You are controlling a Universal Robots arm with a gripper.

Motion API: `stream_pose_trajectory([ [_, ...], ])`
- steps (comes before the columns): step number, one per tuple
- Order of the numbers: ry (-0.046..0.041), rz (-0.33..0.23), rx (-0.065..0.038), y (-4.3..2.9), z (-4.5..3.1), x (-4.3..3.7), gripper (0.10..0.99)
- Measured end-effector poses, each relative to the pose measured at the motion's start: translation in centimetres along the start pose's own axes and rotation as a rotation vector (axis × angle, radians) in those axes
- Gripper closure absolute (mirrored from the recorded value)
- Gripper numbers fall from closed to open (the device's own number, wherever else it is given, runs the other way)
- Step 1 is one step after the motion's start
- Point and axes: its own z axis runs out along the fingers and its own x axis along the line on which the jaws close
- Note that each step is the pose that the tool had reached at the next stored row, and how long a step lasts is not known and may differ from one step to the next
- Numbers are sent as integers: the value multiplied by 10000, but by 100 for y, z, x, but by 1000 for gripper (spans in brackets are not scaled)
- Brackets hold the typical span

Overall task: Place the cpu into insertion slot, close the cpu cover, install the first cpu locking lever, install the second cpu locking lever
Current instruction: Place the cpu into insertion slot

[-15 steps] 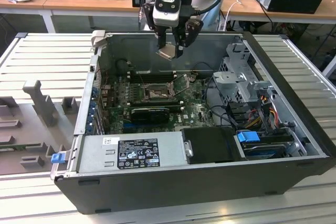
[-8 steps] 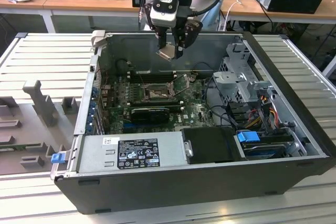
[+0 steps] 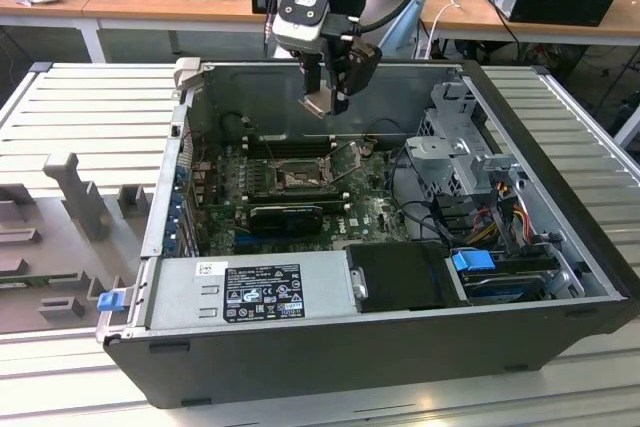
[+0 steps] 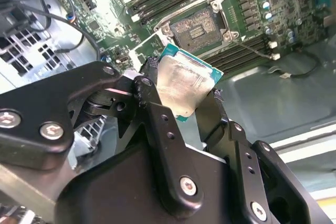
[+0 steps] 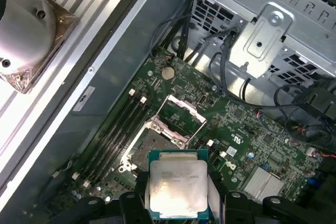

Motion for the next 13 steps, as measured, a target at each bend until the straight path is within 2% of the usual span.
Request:
stream_pose_trajectory([
  [13,-167,1992,-46,-1,19,1,557],
])
